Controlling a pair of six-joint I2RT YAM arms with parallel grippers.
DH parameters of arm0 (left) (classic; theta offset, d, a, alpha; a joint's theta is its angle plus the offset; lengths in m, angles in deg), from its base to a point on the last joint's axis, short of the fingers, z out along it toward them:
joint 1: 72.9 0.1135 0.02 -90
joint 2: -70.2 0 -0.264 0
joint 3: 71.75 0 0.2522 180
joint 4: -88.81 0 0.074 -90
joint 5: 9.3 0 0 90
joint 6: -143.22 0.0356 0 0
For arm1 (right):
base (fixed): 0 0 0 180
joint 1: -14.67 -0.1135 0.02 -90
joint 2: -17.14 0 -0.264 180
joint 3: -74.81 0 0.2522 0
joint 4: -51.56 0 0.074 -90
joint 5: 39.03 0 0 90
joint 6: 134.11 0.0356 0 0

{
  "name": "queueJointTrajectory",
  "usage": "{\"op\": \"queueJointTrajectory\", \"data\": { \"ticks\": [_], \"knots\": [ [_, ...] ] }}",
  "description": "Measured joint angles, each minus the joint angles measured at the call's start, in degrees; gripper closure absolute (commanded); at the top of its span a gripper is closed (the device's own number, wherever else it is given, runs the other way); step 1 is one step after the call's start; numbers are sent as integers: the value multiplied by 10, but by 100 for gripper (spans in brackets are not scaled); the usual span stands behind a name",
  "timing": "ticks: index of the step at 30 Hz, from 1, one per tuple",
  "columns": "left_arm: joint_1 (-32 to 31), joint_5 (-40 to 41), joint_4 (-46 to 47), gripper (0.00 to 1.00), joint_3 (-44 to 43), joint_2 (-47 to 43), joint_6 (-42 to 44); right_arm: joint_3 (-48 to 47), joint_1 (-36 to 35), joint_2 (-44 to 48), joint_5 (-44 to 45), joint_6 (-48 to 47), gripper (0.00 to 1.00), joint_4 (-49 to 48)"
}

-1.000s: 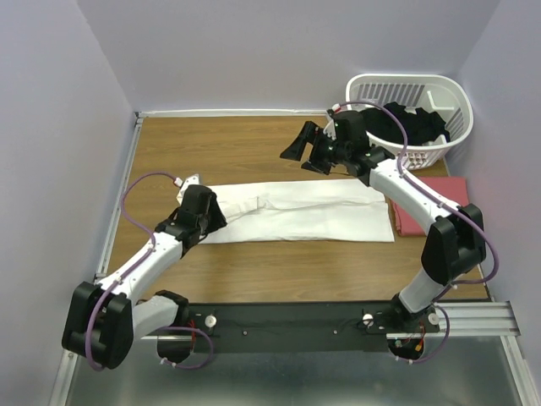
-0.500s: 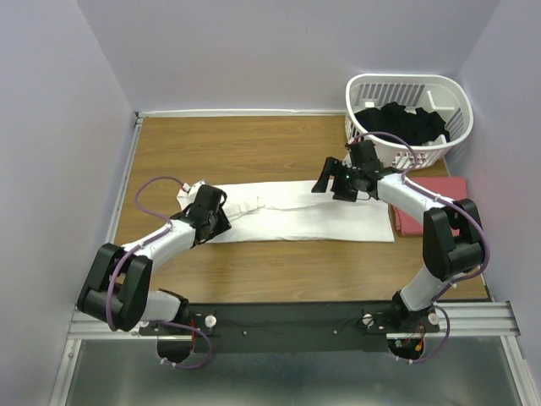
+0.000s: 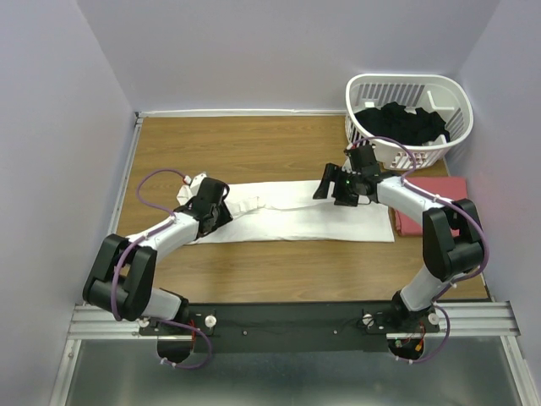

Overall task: Fold and stack the t-shirts
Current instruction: Fold the tshirt

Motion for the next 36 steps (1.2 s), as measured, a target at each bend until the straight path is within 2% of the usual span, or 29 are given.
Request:
{"op": "queueJointTrajectory", "data": {
  "ticks": [7, 10, 11, 15, 27, 36],
  "knots": [
    [-12, 9, -38, 50, -6, -22, -8, 1, 0, 1, -2, -3, 13, 0],
    [-24, 28, -55, 42, -17, -51, -14, 3, 0, 2, -3, -4, 11, 0],
    [-27, 35, -54, 36, -21, -60, -17, 3, 0, 2, -3, -4, 11, 0],
    [-33, 47, -50, 31, -27, -59, -22, 6, 0, 2, -7, -5, 9, 0],
    [-52, 56, -13, 31, -3, 10, -51, 15, 0, 2, -13, -5, 9, 0],
    [-57, 59, -23, 31, -1, -22, -58, 20, 0, 2, -15, -6, 9, 0]
  ]
}}
